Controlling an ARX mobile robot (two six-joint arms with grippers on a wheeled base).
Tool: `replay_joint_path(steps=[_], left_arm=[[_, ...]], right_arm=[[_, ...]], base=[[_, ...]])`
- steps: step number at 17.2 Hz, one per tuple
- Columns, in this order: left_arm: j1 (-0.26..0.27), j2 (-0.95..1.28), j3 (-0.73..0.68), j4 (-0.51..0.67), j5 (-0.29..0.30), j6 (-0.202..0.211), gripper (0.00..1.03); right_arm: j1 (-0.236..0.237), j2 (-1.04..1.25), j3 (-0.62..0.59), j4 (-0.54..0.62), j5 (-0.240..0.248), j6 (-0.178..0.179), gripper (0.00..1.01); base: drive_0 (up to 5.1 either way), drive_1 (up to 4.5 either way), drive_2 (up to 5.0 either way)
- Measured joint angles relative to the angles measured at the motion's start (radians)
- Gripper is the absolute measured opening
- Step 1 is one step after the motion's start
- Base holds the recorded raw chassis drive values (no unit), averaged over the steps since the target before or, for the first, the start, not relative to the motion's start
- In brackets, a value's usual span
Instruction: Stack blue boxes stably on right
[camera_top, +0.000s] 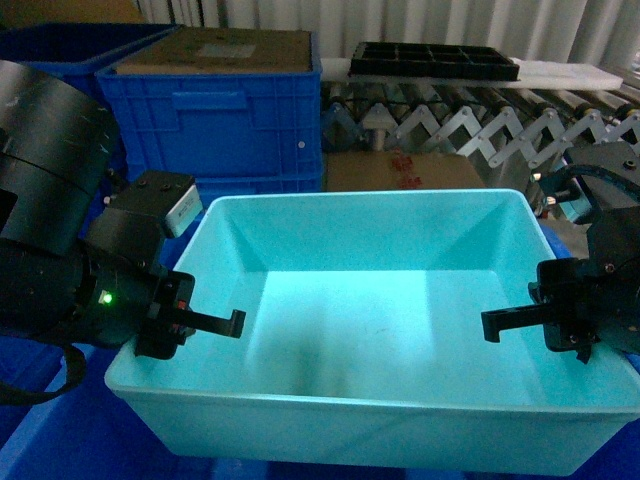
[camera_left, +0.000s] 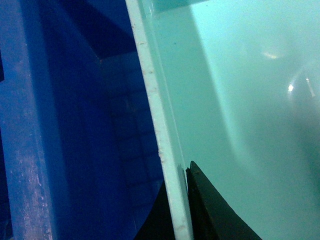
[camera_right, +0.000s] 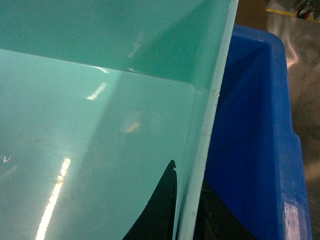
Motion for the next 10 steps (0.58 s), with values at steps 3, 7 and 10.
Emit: replay_joint_path(steps=[3, 7, 10], left_arm=[[0.004, 0.007, 0.010, 0.002, -0.006, -0.002, 0.02], [0.006, 0.022, 0.044, 0.010, 0.008, -0.007, 0.02], [0.006, 0.022, 0.044, 0.006, 0.010, -0.007, 0.02]], right_arm=[[0.008, 0.007, 0.029, 0.000, 0.003, -0.010, 0.07], [-0.002, 0.013, 0.040, 0.019, 0.011, -0.011, 0.07], [-0.008, 0.013, 0.040, 0.010, 0.002, -0.011, 0.07]], base=[[0.0, 0.00, 0.0], [0.0, 0.00, 0.0], [0.0, 0.00, 0.0]])
